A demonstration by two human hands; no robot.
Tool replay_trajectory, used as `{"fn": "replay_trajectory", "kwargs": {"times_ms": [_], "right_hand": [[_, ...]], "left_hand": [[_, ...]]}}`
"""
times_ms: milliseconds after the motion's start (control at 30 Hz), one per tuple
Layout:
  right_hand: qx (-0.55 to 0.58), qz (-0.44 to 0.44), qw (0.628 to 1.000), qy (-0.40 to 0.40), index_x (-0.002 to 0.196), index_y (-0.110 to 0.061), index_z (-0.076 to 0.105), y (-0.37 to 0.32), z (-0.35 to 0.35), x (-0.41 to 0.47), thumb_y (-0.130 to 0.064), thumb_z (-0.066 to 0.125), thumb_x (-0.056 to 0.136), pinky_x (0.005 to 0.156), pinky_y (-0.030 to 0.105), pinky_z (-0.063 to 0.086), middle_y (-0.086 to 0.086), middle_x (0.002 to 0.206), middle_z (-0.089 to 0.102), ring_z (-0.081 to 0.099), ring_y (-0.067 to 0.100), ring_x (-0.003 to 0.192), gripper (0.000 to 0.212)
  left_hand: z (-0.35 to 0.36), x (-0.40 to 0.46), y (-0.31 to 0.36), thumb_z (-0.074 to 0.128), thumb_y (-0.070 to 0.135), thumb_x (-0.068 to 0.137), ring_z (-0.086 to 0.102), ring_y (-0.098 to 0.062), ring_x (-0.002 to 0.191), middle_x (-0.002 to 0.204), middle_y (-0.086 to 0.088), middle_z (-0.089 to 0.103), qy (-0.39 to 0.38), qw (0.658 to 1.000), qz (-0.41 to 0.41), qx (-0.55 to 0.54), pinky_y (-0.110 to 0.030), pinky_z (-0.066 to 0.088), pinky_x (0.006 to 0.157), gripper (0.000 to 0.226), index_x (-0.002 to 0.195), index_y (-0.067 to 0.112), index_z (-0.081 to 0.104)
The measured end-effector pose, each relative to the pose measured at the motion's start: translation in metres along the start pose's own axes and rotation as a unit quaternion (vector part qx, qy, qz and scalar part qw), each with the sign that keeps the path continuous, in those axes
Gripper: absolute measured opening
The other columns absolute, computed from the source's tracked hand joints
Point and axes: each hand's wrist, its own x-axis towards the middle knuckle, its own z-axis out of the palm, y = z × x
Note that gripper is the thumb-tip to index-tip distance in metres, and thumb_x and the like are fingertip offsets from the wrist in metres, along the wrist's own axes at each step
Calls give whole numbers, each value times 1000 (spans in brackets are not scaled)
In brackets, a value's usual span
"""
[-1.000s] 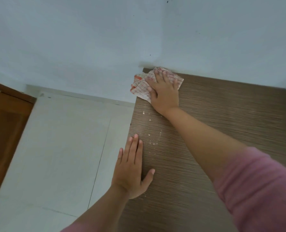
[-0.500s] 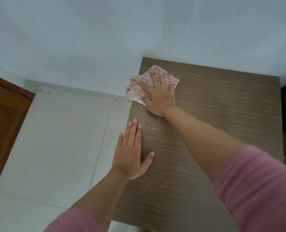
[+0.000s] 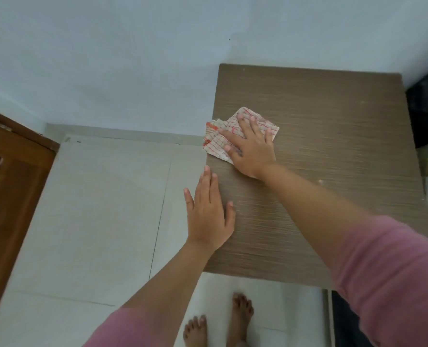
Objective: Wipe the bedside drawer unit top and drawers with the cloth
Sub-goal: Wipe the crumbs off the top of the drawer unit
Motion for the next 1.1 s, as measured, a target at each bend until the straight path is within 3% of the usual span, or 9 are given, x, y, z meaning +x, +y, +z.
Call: {"fn": "replay_trajectory", "kwargs": {"times_ms": [267, 733, 1100], "right_hand": [[5, 46, 999, 16, 140, -53, 23, -27, 26, -71, -48, 29, 98, 113, 53, -6, -5, 159, -4, -10, 21, 146, 43], [19, 81, 995, 46, 140, -50, 28, -53, 61, -161, -47, 33, 97, 114, 52, -4, -5, 160, 0, -8, 20, 146, 43], [29, 82, 993, 73, 137, -47, 37, -48, 78, -225, -44, 35, 98, 114, 51, -2, -6, 159, 6, -3, 19, 147, 39]], "left_hand": [[-6, -113, -51, 49, 31, 82, 25, -15, 139, 150, -5, 31, -43, 993, 104, -30, -55, 14, 106, 58, 136, 10, 40], [-10, -114, -82, 54, 34, 81, 57, -24, 116, 126, 2, 61, 5, 986, 158, -60, -63, 32, 97, 35, 107, 13, 67], [4, -118, -83, 61, 26, 84, 43, -26, 129, 135, 4, 52, 48, 979, 113, -163, -51, 13, 110, 37, 119, 15, 61]]}}
